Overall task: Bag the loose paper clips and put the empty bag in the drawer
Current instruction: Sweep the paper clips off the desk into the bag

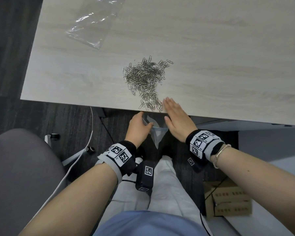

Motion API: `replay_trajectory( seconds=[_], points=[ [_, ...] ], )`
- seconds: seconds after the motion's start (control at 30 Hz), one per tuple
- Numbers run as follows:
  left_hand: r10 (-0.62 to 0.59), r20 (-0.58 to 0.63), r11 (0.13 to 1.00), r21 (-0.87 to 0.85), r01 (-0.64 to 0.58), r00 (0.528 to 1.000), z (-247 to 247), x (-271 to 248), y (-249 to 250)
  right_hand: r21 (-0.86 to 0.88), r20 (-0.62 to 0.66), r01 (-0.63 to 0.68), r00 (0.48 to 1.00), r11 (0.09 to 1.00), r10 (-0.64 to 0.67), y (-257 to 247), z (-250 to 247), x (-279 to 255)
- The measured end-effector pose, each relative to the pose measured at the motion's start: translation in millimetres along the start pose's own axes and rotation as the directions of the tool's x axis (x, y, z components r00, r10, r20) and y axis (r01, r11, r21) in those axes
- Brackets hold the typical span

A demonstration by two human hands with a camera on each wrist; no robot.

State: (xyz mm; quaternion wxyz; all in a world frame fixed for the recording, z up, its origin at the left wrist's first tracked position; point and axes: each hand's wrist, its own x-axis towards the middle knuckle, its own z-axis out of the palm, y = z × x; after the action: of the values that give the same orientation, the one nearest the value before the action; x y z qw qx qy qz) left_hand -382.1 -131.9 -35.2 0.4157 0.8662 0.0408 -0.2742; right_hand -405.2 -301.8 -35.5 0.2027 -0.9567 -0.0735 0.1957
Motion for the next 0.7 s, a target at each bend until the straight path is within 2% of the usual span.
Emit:
replay_trajectory(
  seconds=[0.23, 0.37, 0.5, 0.7],
  points=[
    [-0.004, -0.012, 1.000, -0.006, 0.004, 1.000, -1.5, -2.0, 1.8, -0.110, 0.091, 0.193, 0.979, 0.975, -0.184, -9.1, 15.2, -15.7],
    [-0.019, -0.017, 1.000, -0.022, 0.018, 1.000, -4.7, -2.6, -0.2, -0.050, 0.090, 0.270, 0.960, 0.962, -0.265, -13.7, 12.0, -18.0],
    [-0.040, -0.012, 0.998, -0.046, 0.040, 0.999, -8.5, -2.8, -4.1, -0.007, -0.055, 0.159, 0.986, 0.987, -0.159, -12.4, -0.9, 10.0],
    [-0.034, -0.041, 0.999, -0.032, 0.032, 0.999, -14.5, -3.1, -4.2, -0.091, 0.008, 0.118, 0.993, 0.989, -0.118, -11.3, -4.3, 32.7]
  ],
)
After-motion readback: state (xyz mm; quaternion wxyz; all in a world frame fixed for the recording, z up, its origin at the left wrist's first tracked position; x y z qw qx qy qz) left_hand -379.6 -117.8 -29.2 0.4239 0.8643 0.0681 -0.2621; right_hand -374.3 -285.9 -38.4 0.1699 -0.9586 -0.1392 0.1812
